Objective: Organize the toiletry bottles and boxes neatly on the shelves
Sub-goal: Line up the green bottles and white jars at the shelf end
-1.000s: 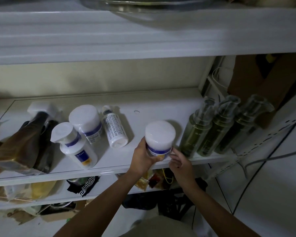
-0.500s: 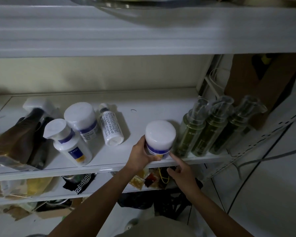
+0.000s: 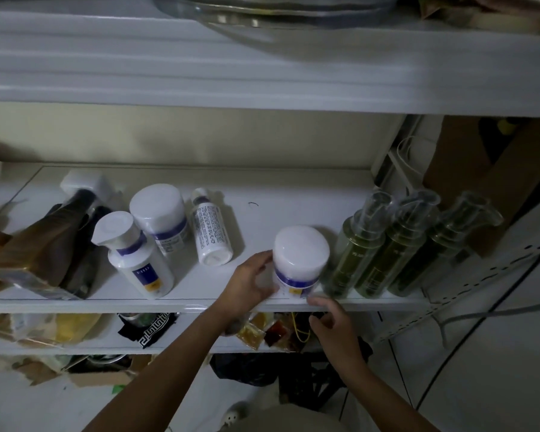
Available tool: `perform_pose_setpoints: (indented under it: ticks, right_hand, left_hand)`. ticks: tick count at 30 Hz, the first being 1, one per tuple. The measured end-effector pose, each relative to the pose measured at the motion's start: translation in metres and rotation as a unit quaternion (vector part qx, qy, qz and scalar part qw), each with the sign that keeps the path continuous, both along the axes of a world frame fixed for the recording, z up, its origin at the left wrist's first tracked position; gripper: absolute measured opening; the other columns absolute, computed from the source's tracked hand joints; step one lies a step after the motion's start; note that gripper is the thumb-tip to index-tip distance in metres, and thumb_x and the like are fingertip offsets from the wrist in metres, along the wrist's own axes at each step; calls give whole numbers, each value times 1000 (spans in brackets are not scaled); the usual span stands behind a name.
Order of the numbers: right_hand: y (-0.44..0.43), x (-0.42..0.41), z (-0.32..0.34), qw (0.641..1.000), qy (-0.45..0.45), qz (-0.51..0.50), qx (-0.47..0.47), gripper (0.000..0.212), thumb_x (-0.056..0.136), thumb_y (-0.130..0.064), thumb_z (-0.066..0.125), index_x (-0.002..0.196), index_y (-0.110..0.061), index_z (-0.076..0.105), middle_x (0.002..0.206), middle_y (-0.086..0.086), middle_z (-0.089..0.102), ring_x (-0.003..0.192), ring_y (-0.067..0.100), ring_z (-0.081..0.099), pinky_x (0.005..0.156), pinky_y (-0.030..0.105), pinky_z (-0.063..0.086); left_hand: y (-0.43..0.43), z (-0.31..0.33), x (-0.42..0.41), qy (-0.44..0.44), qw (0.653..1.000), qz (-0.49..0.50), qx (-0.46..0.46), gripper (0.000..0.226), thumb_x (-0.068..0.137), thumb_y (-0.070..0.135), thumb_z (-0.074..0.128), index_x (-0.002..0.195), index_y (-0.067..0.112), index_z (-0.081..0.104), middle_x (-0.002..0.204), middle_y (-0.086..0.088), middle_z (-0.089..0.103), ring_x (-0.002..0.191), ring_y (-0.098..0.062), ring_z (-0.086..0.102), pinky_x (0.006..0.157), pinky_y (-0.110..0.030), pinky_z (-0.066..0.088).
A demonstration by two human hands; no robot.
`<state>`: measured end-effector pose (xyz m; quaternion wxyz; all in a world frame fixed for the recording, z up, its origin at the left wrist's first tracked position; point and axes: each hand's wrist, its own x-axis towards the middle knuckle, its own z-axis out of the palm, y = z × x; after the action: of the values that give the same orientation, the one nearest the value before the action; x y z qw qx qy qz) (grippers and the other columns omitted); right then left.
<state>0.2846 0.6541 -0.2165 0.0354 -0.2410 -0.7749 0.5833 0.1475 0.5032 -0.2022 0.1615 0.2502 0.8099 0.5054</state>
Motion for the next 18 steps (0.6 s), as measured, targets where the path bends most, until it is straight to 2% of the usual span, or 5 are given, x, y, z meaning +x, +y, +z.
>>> perform_pose_setpoints:
  ticks: [5,8,13,16,18]
  right_hand:
    - [-29,-19,11,997,0,64,-54,23,88,-2,55,99,-17,68,101,-15,64,93,0,61,72,6,45]
    - [-53,-37,13,994,10,99,-55,24,90,-2,55,105,-15,68,105,-11,65,100,1,60,85,13,48]
    - [-77,-64,17,992,-2,92,-89,27,90,0,54,112,-9,65,109,3,67,102,14,62,87,17,48]
    - [-81,-71,22,987,-17,69,-141,27,89,2,50,107,-13,65,107,1,67,100,13,61,78,12,48]
    - [-82,-75,23,982,-22,39,-182,26,90,0,49,104,-17,64,110,2,66,101,14,62,79,15,49]
  left_hand:
    - [-37,7,-16,189,947,260,0,26,83,-2,62,107,7,66,114,-4,61,99,-18,60,86,-35,54]
    - [-36,11,-24,189,917,318,-147,40,85,18,65,123,7,56,129,-15,50,114,-32,47,91,-40,47]
    - [-32,14,-35,85,891,324,-307,91,80,50,65,148,14,18,135,-21,43,118,-40,47,93,-46,41]
    - [-35,12,-40,37,908,329,-258,91,80,48,66,146,12,15,131,-23,48,112,-41,53,87,-46,46]
    - [-43,16,-41,-39,931,336,-135,78,83,41,65,142,13,22,130,-19,50,110,-38,55,82,-42,49]
